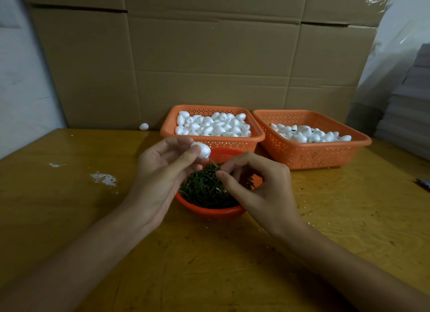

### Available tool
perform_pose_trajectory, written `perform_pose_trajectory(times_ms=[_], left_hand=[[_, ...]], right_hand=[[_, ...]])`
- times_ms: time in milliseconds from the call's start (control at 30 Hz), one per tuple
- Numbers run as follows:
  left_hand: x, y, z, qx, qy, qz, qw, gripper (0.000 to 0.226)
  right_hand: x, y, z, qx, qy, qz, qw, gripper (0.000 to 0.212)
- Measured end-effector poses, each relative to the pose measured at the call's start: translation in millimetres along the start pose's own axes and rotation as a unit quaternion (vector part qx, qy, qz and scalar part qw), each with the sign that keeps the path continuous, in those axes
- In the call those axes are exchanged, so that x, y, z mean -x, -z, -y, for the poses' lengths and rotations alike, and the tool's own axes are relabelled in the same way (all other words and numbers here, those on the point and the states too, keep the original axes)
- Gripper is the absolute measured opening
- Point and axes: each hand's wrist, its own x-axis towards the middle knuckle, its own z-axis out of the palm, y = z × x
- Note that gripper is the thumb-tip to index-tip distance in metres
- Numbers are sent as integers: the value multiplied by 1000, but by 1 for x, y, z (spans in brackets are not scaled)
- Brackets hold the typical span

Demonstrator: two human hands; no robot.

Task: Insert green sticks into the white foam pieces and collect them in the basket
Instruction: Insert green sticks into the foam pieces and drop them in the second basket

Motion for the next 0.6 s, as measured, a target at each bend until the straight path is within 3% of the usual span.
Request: perform_pose_trajectory(times_ms=[100, 267, 400, 600], left_hand=[[0, 1, -1, 5, 9, -3, 1000, 42], [2, -4, 0, -27, -7, 18, 999, 27], [5, -6, 1, -73, -20, 50, 996, 28], [7, -6, 4, -110, -57, 49, 991, 29]], right_hand=[[0, 2, 1, 2, -5, -9, 1000, 6], [-1, 3, 0, 12, -11, -15, 1000, 5], [-1, 3, 2, 13, -4, -15, 1000, 5], [0, 1, 5, -11, -23, -40, 999, 15]])
